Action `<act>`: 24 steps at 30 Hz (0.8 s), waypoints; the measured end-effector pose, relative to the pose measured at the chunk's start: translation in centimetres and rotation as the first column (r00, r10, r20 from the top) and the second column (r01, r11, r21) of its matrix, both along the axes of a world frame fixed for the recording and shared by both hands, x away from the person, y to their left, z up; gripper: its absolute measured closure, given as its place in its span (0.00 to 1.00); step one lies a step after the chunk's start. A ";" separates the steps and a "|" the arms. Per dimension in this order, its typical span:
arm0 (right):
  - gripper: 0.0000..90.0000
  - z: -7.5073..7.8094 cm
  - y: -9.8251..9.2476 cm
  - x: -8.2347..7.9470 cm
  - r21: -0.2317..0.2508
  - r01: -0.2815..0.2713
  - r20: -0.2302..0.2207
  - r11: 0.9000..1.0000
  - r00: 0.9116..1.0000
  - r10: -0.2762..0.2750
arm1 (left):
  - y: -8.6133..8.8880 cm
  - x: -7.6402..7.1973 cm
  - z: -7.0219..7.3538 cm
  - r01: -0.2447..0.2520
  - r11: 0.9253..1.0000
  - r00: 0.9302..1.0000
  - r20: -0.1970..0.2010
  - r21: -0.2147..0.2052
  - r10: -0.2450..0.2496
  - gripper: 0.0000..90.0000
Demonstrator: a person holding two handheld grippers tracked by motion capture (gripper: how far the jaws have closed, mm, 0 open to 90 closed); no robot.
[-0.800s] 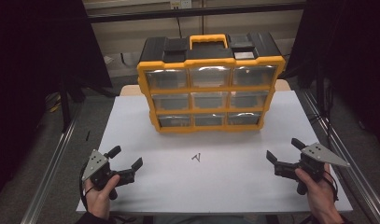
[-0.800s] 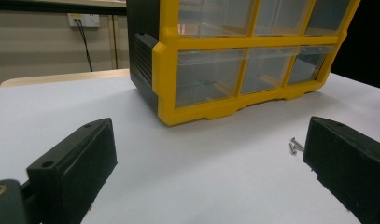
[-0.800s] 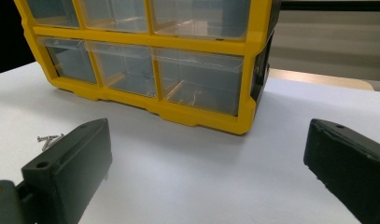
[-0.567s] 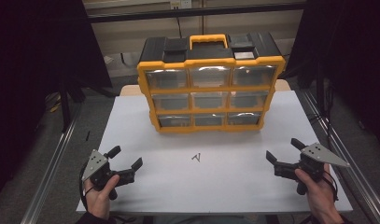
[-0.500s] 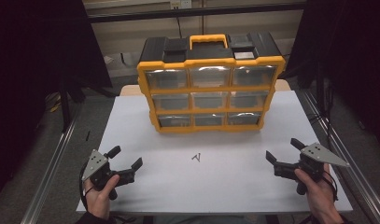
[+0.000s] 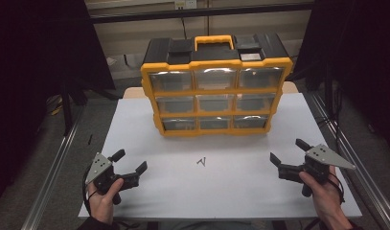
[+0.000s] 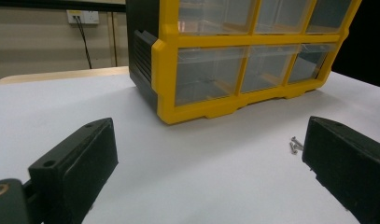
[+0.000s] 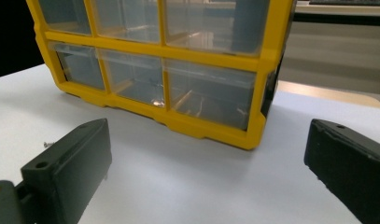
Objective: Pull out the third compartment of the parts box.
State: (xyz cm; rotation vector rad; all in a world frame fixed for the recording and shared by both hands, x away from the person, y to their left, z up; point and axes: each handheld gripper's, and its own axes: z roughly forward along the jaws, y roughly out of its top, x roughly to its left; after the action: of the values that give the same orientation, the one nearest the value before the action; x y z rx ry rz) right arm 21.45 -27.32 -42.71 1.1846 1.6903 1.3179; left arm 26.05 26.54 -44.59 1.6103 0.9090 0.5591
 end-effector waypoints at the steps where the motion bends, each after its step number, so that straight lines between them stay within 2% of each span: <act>1: 0.00 0.1 0.2 0.1 0.000 -0.001 0.002 1.000 1.000 0.001 | 0.0 0.0 0.0 0.000 1.000 1.000 0.002 0.003 0.000 0.04; 6: 0.00 0.4 0.9 0.3 -0.008 -0.018 0.012 1.000 1.000 0.018 | 0.1 0.0 0.0 0.002 1.000 1.000 0.005 0.012 -0.002 0.04; 7: 0.00 0.5 1.0 0.3 -0.016 -0.019 0.014 1.000 1.000 0.019 | 0.1 -0.1 0.0 0.003 1.000 1.000 0.002 0.000 -0.003 0.04; 8: 0.00 0.6 1.1 0.4 -0.020 -0.024 0.016 1.000 1.000 0.024 | 0.2 0.0 0.1 0.008 1.000 1.000 0.010 0.014 -0.008 0.04; 14: 0.00 1.1 1.9 0.8 -0.045 -0.035 0.027 0.998 0.999 0.036 | 0.2 -0.3 0.2 0.010 1.000 1.000 0.022 0.015 -0.010 0.04; 17: 0.00 1.5 2.3 1.1 -0.048 -0.047 0.035 0.998 0.998 0.049 | 0.2 -0.3 0.2 0.024 1.000 0.999 0.026 -0.001 -0.024 0.04; 24: 0.00 3.1 3.3 2.3 -0.079 -0.063 0.062 0.995 0.996 0.068 | 0.0 -0.3 0.2 0.025 1.000 1.000 0.013 0.002 -0.025 0.04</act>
State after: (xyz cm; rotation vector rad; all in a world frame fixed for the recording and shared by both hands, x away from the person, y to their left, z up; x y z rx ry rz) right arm 23.77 -23.98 -39.60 1.0393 1.7303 1.3044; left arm 25.71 26.53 -44.38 1.6154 0.8781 0.5529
